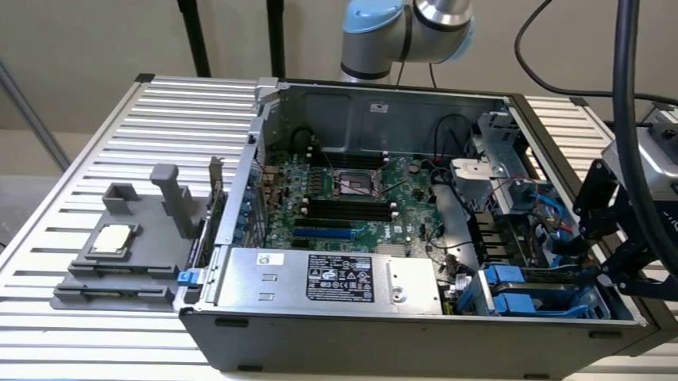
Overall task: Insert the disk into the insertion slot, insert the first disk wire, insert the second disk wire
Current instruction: 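Insert the first disk wire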
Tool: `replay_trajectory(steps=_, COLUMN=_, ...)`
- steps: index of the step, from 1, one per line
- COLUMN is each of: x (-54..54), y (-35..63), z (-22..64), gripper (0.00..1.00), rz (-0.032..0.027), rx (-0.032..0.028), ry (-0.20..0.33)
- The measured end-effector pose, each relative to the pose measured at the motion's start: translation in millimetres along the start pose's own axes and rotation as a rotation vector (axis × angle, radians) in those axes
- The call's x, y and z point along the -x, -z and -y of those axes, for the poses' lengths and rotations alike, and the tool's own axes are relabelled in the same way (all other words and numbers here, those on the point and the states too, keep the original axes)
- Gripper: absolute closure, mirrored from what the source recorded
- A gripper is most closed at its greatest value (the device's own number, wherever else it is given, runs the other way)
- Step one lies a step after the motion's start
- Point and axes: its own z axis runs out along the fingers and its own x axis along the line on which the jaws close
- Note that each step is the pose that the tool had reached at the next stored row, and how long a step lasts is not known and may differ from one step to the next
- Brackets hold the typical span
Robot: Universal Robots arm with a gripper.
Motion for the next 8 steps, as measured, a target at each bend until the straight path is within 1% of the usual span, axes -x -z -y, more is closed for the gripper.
replay_trajectory(steps=5, x=-0.4, y=-2.2, z=1.7, gripper=0.60, rz=0.0209, rx=0.0007, ry=0.021)
replay_trajectory(steps=8, x=-0.7, y=-3.1, z=3.4, gripper=0.60, rz=0.0318, rx=0.0005, ry=0.031)
